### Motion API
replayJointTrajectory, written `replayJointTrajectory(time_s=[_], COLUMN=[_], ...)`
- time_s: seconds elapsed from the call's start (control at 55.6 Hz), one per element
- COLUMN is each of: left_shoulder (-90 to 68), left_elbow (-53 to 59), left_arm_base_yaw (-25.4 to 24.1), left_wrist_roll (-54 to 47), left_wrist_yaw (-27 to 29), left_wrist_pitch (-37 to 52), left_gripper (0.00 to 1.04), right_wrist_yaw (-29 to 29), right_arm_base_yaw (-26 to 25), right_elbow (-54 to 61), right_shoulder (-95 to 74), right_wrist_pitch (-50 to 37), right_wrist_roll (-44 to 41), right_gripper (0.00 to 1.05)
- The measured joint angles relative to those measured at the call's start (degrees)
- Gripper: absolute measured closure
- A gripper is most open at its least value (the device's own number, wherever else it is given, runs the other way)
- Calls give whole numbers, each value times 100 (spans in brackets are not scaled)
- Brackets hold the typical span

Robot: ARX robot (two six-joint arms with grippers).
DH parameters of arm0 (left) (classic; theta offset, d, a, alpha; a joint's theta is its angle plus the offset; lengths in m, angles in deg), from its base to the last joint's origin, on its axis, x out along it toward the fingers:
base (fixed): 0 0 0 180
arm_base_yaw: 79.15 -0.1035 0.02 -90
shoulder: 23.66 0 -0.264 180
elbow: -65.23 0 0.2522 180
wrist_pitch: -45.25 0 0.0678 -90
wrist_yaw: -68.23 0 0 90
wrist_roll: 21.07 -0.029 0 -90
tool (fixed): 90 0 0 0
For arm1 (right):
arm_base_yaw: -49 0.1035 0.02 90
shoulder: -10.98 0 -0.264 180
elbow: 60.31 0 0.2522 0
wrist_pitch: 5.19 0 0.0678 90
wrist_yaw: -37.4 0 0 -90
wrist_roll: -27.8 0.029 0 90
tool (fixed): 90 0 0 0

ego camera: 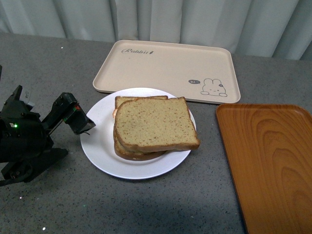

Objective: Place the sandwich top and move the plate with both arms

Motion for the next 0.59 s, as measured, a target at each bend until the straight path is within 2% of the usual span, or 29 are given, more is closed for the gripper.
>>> replayJointTrajectory(time_s=[0.342, 0.45, 0.593], left_shoulder=[-247, -254, -240], left_elbow=[-96, -140, -142], left_arm_base_yaw=[199, 208, 136], left_wrist_roll=[258, 382, 560], left_wrist_yaw=[-96, -332, -450], left_wrist_pitch=[149, 282, 533], left_gripper=[80, 99, 100], right_wrist_yaw=[0, -2, 0], right_arm_base_yaw=[0, 0, 0], right_elbow=[0, 0, 0], right_shoulder=[0, 0, 0], right_wrist_pitch=[0, 0, 0], right_wrist_roll=[0, 0, 0], right_gripper=[9, 9, 9])
